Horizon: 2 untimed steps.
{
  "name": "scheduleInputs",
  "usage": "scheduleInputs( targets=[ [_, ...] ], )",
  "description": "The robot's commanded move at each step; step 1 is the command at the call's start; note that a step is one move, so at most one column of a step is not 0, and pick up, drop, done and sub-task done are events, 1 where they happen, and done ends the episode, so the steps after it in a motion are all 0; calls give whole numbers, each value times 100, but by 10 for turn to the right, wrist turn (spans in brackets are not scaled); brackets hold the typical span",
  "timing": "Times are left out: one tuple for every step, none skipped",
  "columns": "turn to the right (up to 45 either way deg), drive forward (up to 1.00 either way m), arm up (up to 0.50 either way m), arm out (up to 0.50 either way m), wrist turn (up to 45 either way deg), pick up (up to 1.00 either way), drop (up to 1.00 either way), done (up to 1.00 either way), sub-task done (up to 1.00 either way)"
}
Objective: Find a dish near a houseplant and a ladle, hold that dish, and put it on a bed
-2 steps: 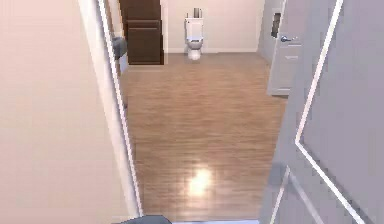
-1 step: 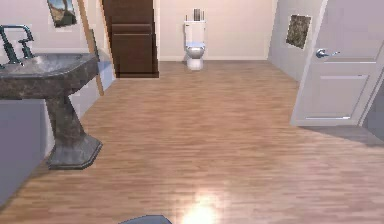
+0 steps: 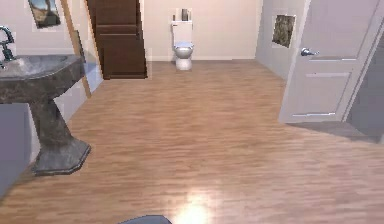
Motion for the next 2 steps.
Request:
scheduleInputs(
  targets=[
    [0, 15, 0, 0, 0, 0, 0, 0, 0],
    [-150, 0, 0, 0, 0, 0, 0, 0, 0]
  ],
)
